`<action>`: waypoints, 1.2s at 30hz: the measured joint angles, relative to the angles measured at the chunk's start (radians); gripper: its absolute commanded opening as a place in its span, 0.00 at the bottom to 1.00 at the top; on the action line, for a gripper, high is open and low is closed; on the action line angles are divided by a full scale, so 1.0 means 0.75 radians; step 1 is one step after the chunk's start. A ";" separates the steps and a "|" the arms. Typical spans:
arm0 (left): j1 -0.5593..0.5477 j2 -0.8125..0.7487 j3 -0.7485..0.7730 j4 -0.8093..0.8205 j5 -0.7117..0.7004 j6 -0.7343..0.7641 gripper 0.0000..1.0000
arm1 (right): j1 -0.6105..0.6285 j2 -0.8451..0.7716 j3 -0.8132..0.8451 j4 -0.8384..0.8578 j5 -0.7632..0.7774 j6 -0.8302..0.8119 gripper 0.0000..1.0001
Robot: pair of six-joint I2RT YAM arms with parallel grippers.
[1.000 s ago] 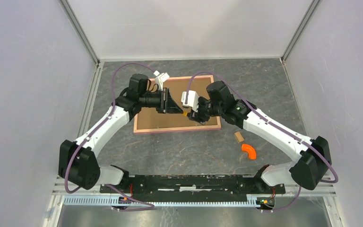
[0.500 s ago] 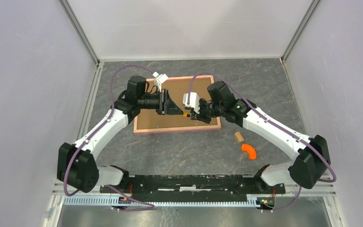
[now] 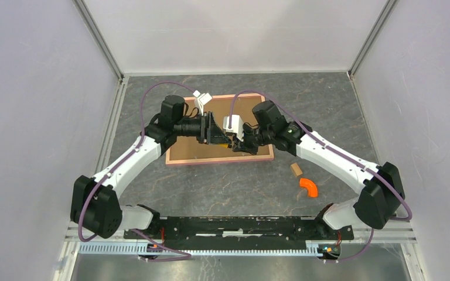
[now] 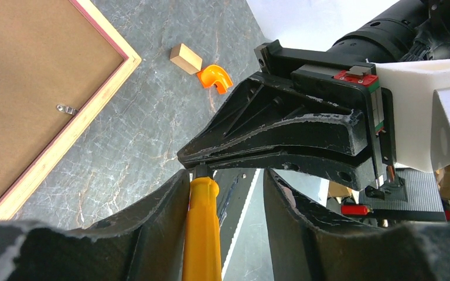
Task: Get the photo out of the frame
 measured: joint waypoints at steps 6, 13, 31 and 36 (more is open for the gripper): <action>-0.006 0.002 0.000 0.007 -0.015 0.000 0.53 | 0.004 0.004 0.010 -0.009 0.010 0.009 0.00; 0.000 0.001 -0.004 -0.028 -0.041 0.001 0.50 | 0.009 0.004 0.010 -0.003 0.048 0.013 0.00; 0.061 -0.011 -0.044 -0.091 -0.002 0.001 0.48 | 0.008 -0.016 0.009 0.034 0.075 -0.005 0.00; 0.073 -0.011 -0.052 -0.062 0.008 -0.001 0.47 | 0.008 -0.016 -0.001 0.033 0.075 -0.013 0.00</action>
